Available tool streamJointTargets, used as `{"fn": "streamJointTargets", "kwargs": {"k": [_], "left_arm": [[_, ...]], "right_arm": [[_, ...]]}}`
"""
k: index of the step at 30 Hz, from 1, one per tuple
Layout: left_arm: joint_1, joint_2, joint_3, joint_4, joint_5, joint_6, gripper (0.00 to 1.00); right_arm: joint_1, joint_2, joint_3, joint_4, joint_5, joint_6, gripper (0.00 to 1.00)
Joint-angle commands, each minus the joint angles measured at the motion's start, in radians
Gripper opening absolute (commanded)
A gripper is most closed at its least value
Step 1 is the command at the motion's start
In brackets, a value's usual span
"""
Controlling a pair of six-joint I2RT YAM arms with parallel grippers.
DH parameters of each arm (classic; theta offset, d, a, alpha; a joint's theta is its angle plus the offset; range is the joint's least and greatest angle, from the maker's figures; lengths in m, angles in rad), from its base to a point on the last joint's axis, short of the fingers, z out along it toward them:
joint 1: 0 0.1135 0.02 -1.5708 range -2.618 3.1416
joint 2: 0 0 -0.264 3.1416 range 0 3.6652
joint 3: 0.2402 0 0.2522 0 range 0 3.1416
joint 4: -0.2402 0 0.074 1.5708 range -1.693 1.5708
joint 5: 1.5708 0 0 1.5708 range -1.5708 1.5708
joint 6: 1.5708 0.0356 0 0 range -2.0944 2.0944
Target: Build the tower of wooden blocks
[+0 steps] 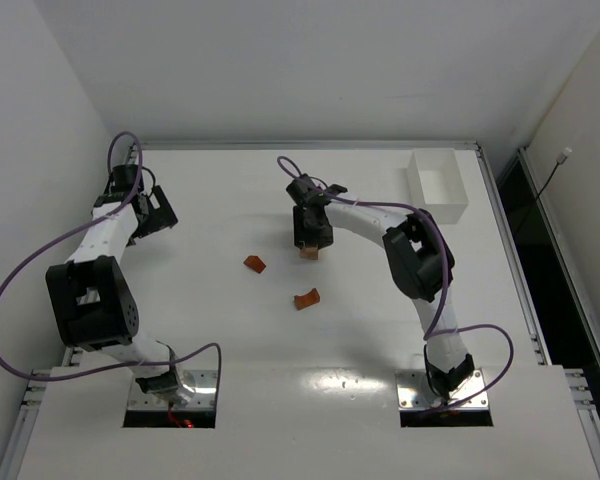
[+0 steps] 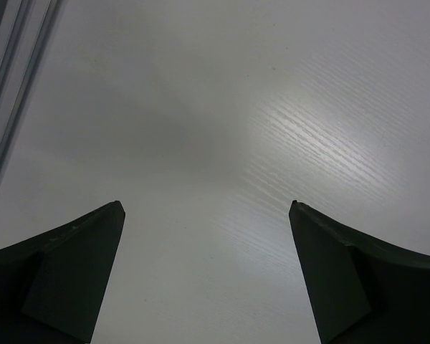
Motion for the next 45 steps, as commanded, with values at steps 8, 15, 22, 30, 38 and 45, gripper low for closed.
{"fn": "streamJointTargets", "kwargs": {"k": [8, 15, 22, 30, 38, 45], "left_arm": [[0.007, -0.004, 0.045, 0.010, 0.009, 0.008, 1.00], [0.007, -0.013, 0.034, 0.010, 0.009, 0.008, 1.00], [-0.027, -0.046, 0.005, 0.028, 0.020, 0.008, 1.00], [-0.073, -0.154, -0.096, 0.048, 0.045, 0.058, 1.00], [-0.073, -0.178, -0.082, 0.039, 0.064, 0.103, 1.00], [-0.073, -0.138, -0.029, 0.008, 0.110, 0.123, 1.00]], "right_arm": [[-0.006, -0.020, 0.021, 0.022, -0.027, 0.005, 0.53], [-0.006, -0.122, -0.033, 0.051, -0.061, -0.068, 0.57], [-0.006, -0.343, -0.183, 0.131, -0.135, -0.206, 0.61], [-0.016, -0.527, -0.324, 0.128, -0.334, -0.806, 0.67], [-0.006, -0.699, -0.450, -0.062, -0.525, -1.502, 0.66], [0.043, -0.681, -0.446, -0.262, -0.788, -1.792, 0.56]]}}
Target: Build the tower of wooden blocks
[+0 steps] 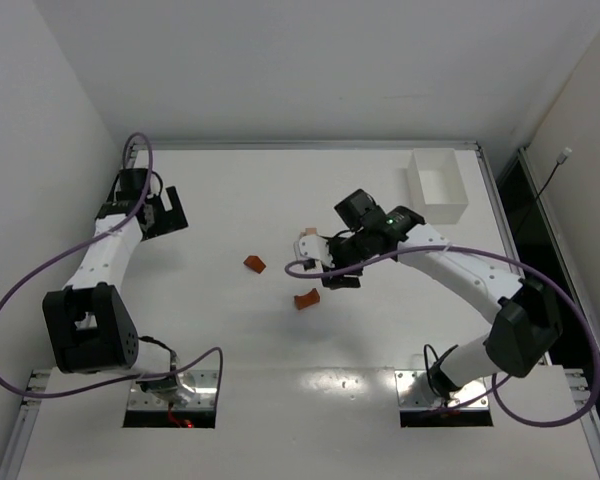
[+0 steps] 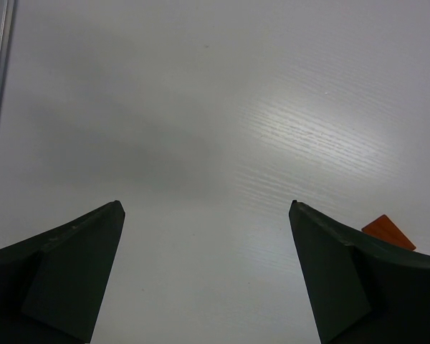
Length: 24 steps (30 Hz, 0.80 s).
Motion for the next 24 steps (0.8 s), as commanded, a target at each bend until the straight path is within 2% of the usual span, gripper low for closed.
{"fn": "streamJointTargets", "kwargs": {"k": [1, 2, 6, 8, 16, 24], "left_arm": [[-0.002, 0.012, 0.063, 0.001, 0.039, 0.025, 1.00], [0.007, 0.012, 0.063, 0.001, 0.052, 0.025, 1.00], [0.028, 0.012, 0.063, 0.001, 0.094, 0.045, 1.00], [0.029, 0.012, 0.063, 0.001, 0.094, 0.045, 1.00], [0.056, 0.002, 0.054, -0.008, 0.103, 0.045, 1.00], [0.075, -0.008, 0.035, -0.008, 0.112, 0.054, 1.00]], "right_arm": [[0.045, 0.046, 0.028, -0.154, -0.185, -0.264, 0.56], [0.071, 0.046, 0.028, -0.165, -0.194, -0.320, 0.56], [0.143, 0.093, 0.003, -0.137, -0.134, -0.388, 0.63], [0.163, 0.138, 0.035, -0.137, -0.116, -0.398, 0.63], [0.163, 0.475, 0.307, -0.191, -0.041, -0.317, 0.62], [0.145, 0.555, 0.327, -0.166, 0.016, -0.298, 0.60]]}}
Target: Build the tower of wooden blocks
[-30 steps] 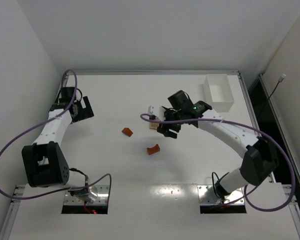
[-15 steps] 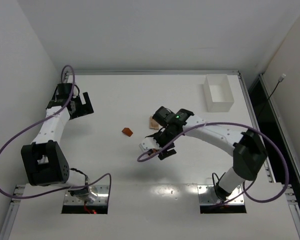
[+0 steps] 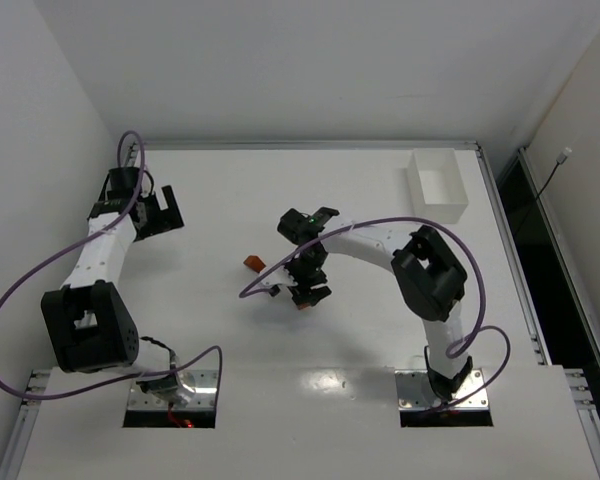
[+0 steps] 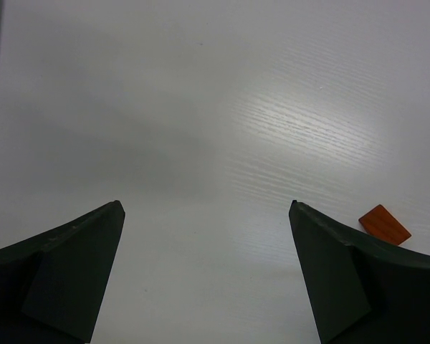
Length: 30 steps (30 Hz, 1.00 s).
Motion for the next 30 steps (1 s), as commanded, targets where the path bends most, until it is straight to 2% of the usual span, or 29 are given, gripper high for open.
{"fn": "streamJointTargets", "kwargs": {"k": [1, 11, 23, 30], "left_arm": [[0.025, -0.021, 0.005, 0.007, 0.020, 0.010, 1.00], [0.025, -0.002, 0.005, 0.007, 0.029, 0.010, 1.00], [0.034, 0.016, 0.005, 0.007, 0.029, 0.010, 1.00], [0.043, 0.016, 0.005, 0.007, 0.029, 0.010, 1.00]], "right_arm": [[-0.006, 0.021, 0.046, -0.008, 0.001, 0.015, 0.60], [0.037, 0.053, 0.079, 0.011, 0.015, 0.112, 0.63], [0.080, 0.084, 0.070, 0.052, 0.113, 0.169, 0.65], [0.080, 0.124, 0.079, 0.070, 0.143, 0.198, 0.59]]}}
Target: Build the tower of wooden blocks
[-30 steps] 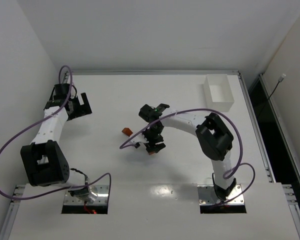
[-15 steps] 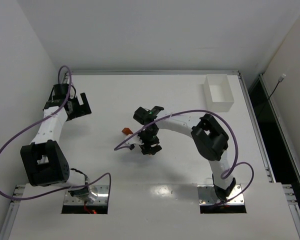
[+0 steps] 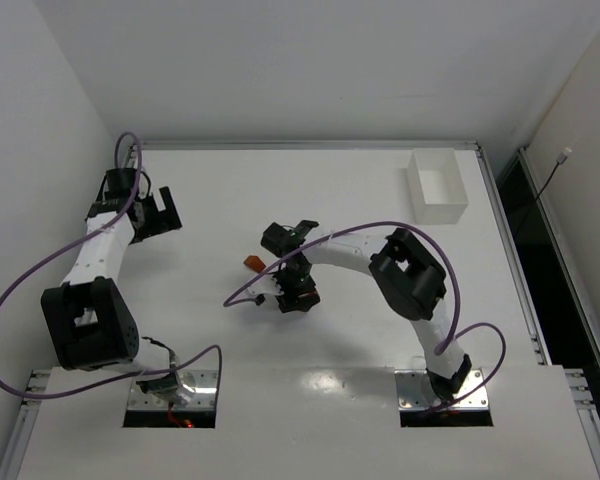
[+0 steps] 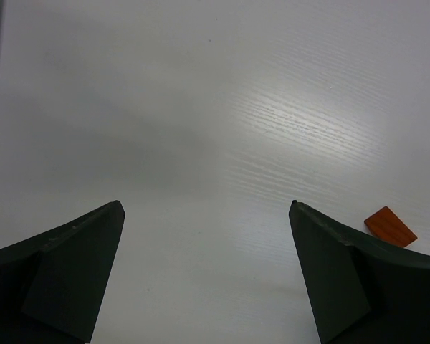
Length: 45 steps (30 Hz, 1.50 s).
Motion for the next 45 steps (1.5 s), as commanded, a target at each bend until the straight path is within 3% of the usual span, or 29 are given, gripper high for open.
{"fn": "streamJointTargets", "kwargs": {"k": [1, 5, 11, 14, 19, 25, 27, 28, 29, 30, 32, 33, 37, 39, 45], "left_arm": [[0.018, 0.000, 0.005, 0.009, 0.009, 0.007, 1.00], [0.027, 0.000, -0.004, 0.009, 0.009, 0.007, 1.00], [0.027, -0.022, -0.016, 0.020, 0.022, 0.039, 1.00], [0.027, -0.049, -0.039, 0.034, 0.032, 0.048, 1.00], [0.027, -0.080, -0.057, 0.043, 0.065, 0.048, 1.00], [0.027, -0.230, -0.126, 0.127, 0.175, 0.060, 1.00], [0.027, -0.243, -0.114, 0.127, 0.299, 0.088, 1.00], [0.027, -0.243, -0.076, 0.105, 0.359, 0.106, 1.00], [0.038, -0.243, -0.049, 0.077, 0.520, 0.141, 1.00], [0.047, -0.224, -0.026, 0.007, 0.630, 0.195, 1.00], [0.047, -0.185, 0.013, -0.036, 0.899, 0.276, 1.00], [0.057, -0.166, 0.025, -0.085, 0.977, 0.295, 1.00], [0.029, -0.021, 0.065, -0.267, 1.267, 0.384, 1.00], [0.015, 0.032, 0.114, -0.384, 1.362, 0.534, 1.00], [-0.029, 0.064, 0.208, -0.314, 1.470, 0.454, 0.98]], "right_arm": [[0.005, 0.016, 0.033, 0.016, 0.019, 0.023, 0.56], [0.005, 0.025, 0.043, 0.025, 0.019, 0.032, 0.48], [0.005, 0.043, 0.082, 0.007, -0.004, 0.080, 0.13], [0.005, 0.043, 0.106, -0.003, -0.047, 0.121, 0.01], [-0.058, 0.020, 0.202, 0.000, -0.144, 0.324, 0.00], [-0.194, -0.105, 0.205, 0.172, -0.342, 0.632, 0.00], [-0.242, -0.174, 0.161, 0.355, -0.426, 0.757, 0.00], [-0.297, -0.197, 0.135, 0.447, -0.507, 0.916, 0.00], [-0.325, -0.222, 0.062, 0.562, -0.544, 1.019, 0.00], [-0.348, -0.242, 0.023, 0.825, -0.567, 1.128, 0.00], [-0.401, -0.256, -0.023, 1.072, -0.636, 1.454, 0.00], [-0.412, -0.233, 0.000, 1.171, -0.655, 1.521, 0.00], [-0.412, -0.201, 0.112, 1.328, -0.707, 1.661, 0.00], [-0.402, -0.210, 0.148, 1.385, -0.695, 1.744, 0.00], [-0.356, -0.276, 0.081, 1.518, -0.542, 1.942, 0.00]]}}
